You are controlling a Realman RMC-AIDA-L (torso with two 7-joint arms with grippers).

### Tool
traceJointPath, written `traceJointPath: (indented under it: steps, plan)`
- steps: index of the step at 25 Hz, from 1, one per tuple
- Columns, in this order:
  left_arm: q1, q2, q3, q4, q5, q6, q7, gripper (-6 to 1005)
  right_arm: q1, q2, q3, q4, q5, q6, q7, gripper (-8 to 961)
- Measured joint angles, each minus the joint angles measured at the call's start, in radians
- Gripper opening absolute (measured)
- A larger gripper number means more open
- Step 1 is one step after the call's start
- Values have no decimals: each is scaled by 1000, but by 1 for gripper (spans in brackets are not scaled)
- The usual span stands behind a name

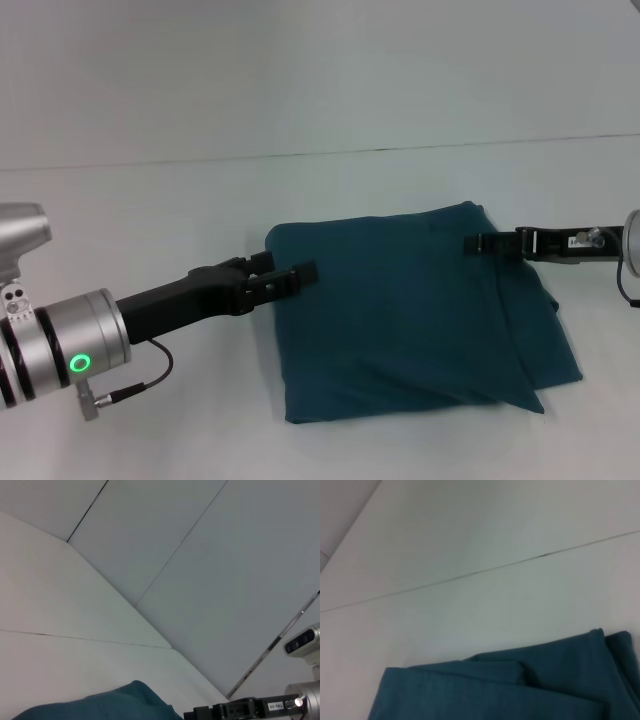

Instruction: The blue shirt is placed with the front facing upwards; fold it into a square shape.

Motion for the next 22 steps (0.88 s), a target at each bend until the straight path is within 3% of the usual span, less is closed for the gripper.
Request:
traceJointPath:
  steps: [5,13,22]
  plan:
    - [1,-2,0,-2,0,-2,0,965,4,5,-5,32,-7,42,-9,870]
    - [4,-2,1,-3,12,-2,0,965,21,37,-26,32,-5,94,-16,871]
    - [3,-2,1,-3,12,-24,0,964,42,45,-27,36,0,121,-23,871]
